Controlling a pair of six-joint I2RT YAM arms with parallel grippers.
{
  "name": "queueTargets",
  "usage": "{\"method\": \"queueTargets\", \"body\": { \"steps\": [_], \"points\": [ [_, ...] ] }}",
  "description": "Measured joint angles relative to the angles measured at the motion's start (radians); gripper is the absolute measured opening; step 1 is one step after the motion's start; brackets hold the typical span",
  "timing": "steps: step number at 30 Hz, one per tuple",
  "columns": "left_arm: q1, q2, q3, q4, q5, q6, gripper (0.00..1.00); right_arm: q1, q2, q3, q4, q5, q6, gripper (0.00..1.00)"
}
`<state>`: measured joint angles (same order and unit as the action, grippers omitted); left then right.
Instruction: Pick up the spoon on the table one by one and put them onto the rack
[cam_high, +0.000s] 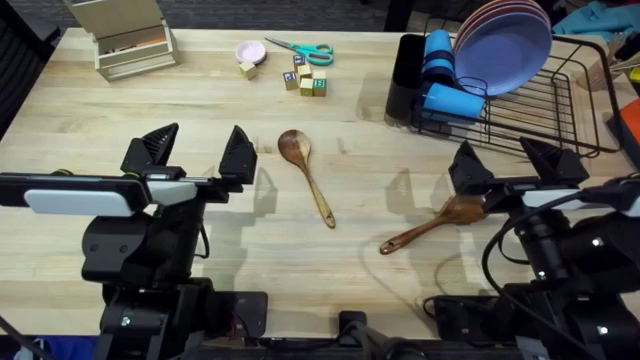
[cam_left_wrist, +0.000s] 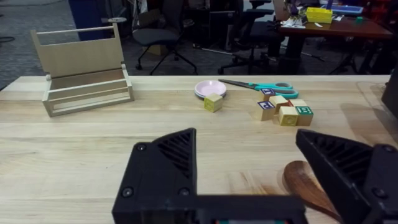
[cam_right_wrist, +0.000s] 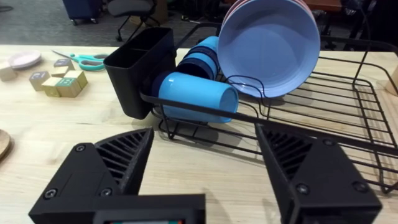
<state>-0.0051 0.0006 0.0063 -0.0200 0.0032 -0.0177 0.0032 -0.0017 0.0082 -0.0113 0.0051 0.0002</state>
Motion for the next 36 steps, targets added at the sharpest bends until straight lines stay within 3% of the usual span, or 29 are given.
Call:
{"method": "queueTargets", "body": {
  "steps": [24, 32, 35, 36],
  "points": [
    [0.000, 0.000, 0.018, -0.033, 0.018, 0.000, 0.993, 0.000, 0.002, 0.027, -0.062, 0.001, -0.006, 0.996],
    [0.000, 0.036, 0.195, -0.133, 0.024, 0.000, 0.994, 0.000, 0.019, 0.175, -0.319, -0.002, -0.017, 0.996],
    [0.000, 0.103, 0.280, -0.191, 0.024, 0.000, 0.993, 0.000, 0.056, 0.266, -0.363, -0.002, -0.027, 0.996],
    [0.000, 0.198, 0.372, -0.251, 0.027, 0.000, 0.992, 0.000, 0.108, 0.370, -0.429, -0.002, -0.031, 0.996]
  ]
}}
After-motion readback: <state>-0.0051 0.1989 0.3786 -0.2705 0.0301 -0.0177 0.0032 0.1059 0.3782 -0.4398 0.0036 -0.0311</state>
